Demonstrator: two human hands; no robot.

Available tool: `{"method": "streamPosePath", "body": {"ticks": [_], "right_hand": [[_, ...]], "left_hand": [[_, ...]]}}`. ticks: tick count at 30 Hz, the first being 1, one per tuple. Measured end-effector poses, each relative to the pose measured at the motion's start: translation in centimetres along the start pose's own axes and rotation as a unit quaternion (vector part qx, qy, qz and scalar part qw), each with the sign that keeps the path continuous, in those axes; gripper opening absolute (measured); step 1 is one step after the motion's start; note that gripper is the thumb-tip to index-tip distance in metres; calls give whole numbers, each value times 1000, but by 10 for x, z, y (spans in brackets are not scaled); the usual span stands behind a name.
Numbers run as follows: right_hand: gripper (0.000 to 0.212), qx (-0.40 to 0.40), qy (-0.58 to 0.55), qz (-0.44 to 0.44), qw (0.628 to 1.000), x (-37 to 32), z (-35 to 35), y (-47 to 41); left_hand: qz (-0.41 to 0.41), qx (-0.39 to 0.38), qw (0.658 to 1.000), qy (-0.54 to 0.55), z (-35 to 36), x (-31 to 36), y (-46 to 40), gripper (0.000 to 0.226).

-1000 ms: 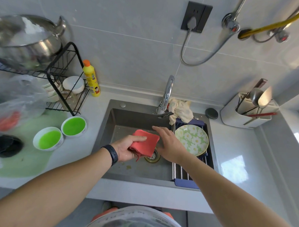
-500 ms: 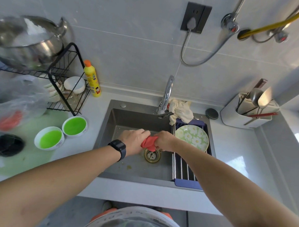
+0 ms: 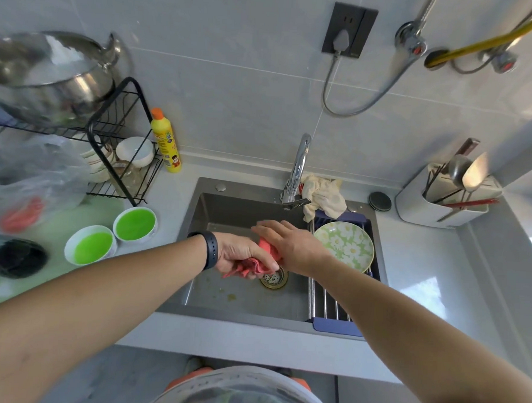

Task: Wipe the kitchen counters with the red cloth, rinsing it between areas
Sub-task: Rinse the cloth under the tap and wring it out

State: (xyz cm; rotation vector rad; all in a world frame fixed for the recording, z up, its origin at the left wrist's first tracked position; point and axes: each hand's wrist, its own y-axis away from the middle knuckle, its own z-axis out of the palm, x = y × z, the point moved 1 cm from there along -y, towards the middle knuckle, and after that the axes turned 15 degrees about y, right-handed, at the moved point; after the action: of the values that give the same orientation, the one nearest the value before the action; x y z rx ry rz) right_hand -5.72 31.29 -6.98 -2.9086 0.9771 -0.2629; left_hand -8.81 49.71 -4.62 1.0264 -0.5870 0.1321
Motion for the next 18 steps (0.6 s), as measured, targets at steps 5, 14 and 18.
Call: {"method": "streamPosePath", "body": {"ticks": [5, 14, 18], "right_hand": [[21, -215, -18, 109, 970, 14, -16, -16], [31, -350, -410, 297, 788, 13, -14, -11], [92, -119, -269, 302, 907, 4, -4, 6]], "left_hand": [[156, 212, 910, -320, 6, 14, -11, 26], [310, 330, 669, -589, 6, 9, -23, 29], [244, 350, 856, -290, -6, 17, -19, 13]]}}
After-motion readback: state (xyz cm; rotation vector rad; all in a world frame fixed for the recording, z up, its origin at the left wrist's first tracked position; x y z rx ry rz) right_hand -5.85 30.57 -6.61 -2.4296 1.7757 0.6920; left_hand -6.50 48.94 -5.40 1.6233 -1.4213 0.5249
